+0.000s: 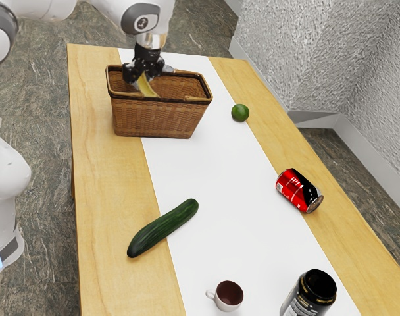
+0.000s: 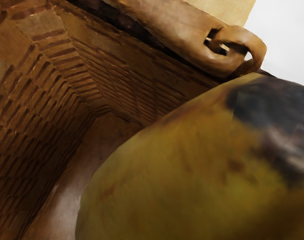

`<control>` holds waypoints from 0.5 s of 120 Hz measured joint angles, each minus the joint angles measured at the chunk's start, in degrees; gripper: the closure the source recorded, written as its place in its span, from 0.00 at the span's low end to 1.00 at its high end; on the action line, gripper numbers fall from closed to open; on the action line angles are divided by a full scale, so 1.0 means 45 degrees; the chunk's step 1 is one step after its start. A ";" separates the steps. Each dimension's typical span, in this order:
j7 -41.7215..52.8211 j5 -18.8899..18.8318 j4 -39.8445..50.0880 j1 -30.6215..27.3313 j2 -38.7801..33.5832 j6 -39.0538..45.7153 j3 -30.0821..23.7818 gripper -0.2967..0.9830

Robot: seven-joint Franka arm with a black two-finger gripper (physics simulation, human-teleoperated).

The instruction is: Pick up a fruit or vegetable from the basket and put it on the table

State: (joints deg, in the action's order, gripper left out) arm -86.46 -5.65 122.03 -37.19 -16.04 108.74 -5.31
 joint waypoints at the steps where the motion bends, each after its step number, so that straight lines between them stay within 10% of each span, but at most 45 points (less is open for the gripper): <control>1: 0.0005 -0.0030 -0.0006 -0.0037 -0.0109 -0.0035 0.0001 0.66; 30: 0.0140 -0.1219 -0.3983 -0.1541 -0.1922 -0.2355 -0.2008 0.66; 60: -0.0431 -0.0148 -0.4715 0.1280 -0.1924 -0.3838 -0.4168 0.68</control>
State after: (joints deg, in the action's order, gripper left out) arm -88.40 -6.32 100.81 -31.43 -24.70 91.47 -24.06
